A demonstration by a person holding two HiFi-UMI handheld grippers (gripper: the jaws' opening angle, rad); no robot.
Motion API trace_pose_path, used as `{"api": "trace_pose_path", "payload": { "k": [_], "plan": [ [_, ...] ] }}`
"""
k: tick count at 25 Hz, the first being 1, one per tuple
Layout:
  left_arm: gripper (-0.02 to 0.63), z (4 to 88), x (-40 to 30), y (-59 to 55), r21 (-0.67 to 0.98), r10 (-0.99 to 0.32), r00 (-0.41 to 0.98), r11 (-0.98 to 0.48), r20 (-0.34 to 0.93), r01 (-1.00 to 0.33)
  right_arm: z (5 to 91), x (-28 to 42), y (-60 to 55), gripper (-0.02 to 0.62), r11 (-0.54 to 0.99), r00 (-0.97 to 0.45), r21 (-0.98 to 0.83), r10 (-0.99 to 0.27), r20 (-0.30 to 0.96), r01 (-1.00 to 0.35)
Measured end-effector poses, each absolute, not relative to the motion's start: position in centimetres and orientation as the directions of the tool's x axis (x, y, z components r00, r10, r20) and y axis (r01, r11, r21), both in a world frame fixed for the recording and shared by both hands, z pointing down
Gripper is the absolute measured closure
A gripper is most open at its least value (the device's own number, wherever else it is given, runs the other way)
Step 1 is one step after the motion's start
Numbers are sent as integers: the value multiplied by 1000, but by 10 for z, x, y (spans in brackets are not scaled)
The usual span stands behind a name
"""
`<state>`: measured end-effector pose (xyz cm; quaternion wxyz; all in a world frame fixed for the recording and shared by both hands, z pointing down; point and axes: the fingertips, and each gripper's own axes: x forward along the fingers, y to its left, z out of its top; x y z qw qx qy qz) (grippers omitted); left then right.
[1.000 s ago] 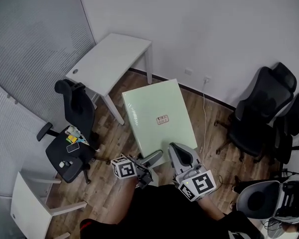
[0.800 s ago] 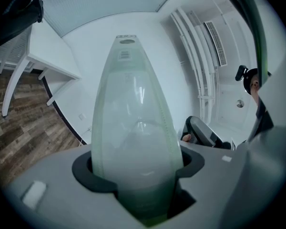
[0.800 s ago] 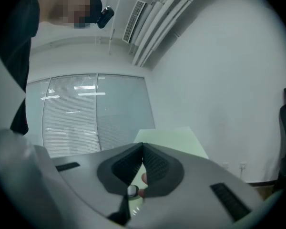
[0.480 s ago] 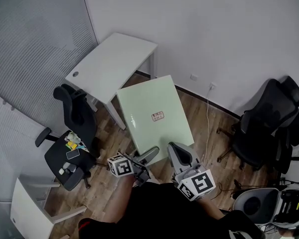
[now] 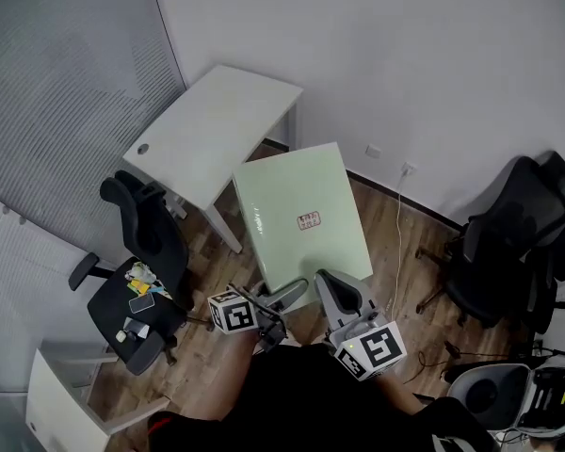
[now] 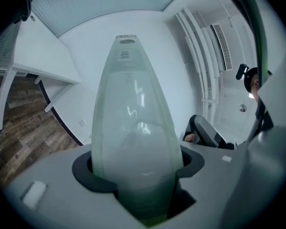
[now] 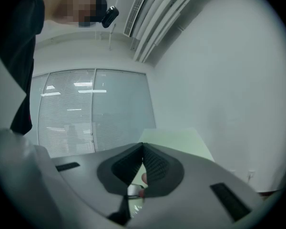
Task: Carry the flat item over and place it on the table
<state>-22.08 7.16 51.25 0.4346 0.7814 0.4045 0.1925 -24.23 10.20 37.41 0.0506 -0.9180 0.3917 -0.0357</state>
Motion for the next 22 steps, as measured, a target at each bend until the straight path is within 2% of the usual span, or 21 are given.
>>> {"api": "trace_pose_path", "payload": {
  "k": [9,22],
  "plan": [
    [287,532,-186,84,852,793,610,-310,-14,423,388,-193,117,595,-667,669,-138,-743,41,-732],
    [287,531,-58,118,850,710,703,-384,22,361,387,-52,143,595,-551,551,-149,-833,46,-821]
  ]
}}
